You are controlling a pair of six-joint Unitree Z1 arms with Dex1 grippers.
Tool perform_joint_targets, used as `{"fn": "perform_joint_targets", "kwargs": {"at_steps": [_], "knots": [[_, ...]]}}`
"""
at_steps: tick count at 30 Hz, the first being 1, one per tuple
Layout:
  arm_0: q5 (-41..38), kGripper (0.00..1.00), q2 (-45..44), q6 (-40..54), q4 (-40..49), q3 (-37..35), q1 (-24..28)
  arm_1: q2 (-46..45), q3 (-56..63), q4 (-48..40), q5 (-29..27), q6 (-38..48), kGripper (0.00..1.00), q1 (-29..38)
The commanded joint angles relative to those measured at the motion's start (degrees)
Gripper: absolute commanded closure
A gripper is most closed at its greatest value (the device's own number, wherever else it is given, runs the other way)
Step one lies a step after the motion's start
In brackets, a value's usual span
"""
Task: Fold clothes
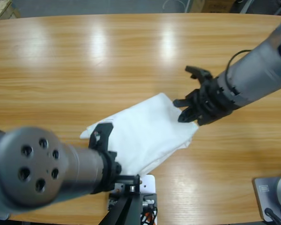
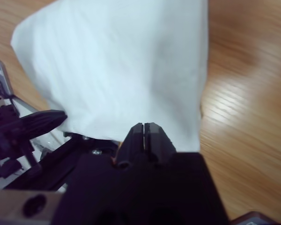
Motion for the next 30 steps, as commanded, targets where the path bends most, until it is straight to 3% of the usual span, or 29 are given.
{"fn": "perform_joint_targets", "kwargs": {"at_steps": [1, 13, 30], "knots": [[-0.9, 1.0, 1.7, -3.0, -3.6, 5.5, -1.8, 5.4, 3.0, -3.8, -0.2, 0.8, 1.0, 1.4], [-1.0, 1.0, 2.8, -3.5, -4.2, 5.9, -1.8, 4.3, 9.2, -5.4, -3.7, 7.3, 1.0, 2.7], [-1.0, 1.0, -5.0, -1.3, -3.7, 0.1, 1.6, 11.8, 19.9, -19.1, -5.1, 8.0, 1.0, 2.7]]}}
